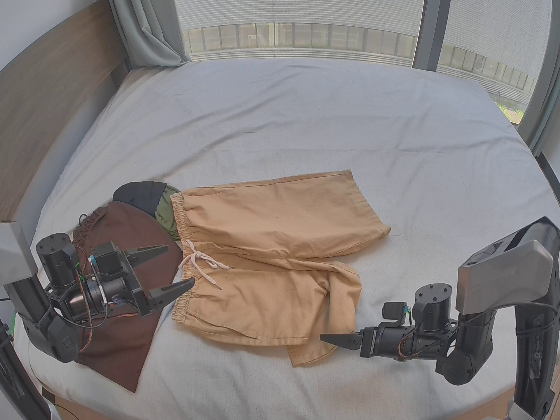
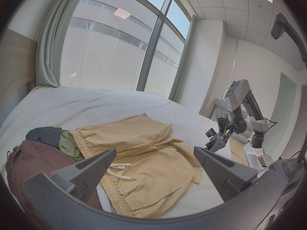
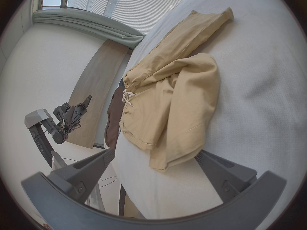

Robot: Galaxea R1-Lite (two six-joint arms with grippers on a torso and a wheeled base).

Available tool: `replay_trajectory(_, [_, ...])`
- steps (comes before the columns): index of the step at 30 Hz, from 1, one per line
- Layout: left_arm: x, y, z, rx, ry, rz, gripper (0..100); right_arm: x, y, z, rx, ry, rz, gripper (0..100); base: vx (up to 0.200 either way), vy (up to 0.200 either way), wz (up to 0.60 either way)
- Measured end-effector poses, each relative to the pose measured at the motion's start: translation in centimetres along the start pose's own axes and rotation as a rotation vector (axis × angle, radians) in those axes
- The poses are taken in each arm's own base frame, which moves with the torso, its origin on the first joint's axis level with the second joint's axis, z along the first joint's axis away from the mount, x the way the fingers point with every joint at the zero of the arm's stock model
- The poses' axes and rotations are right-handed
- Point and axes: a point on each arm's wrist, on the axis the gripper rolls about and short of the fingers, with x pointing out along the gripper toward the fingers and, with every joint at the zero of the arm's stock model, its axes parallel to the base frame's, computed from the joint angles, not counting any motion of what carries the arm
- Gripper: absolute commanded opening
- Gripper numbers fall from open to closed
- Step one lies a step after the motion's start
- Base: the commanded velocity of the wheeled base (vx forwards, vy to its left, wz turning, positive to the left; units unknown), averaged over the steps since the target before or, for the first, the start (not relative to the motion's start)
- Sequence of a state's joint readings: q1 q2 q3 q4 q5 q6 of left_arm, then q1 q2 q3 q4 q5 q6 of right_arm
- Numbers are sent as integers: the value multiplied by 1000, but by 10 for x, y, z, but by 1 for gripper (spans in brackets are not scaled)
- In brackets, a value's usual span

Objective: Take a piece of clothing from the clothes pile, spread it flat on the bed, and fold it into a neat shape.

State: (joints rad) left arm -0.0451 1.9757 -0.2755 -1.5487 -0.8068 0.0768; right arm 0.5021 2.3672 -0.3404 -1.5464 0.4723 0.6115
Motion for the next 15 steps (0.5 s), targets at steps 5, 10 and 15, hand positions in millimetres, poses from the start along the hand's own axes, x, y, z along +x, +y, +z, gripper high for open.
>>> replay_trajectory(5, [0,-1,-1,-1,2,-2,100,3,3,2,5,-6,15,100,0,0,0])
replay_trajectory(10, [1,0,-2,-3,6,-3,100,0,5,10,-3,-39,22,100,0,0,0])
replay_trajectory(15, [2,-1,-4,-7,12,-6,100,-9,5,25,-10,-99,17,100,0,0,0])
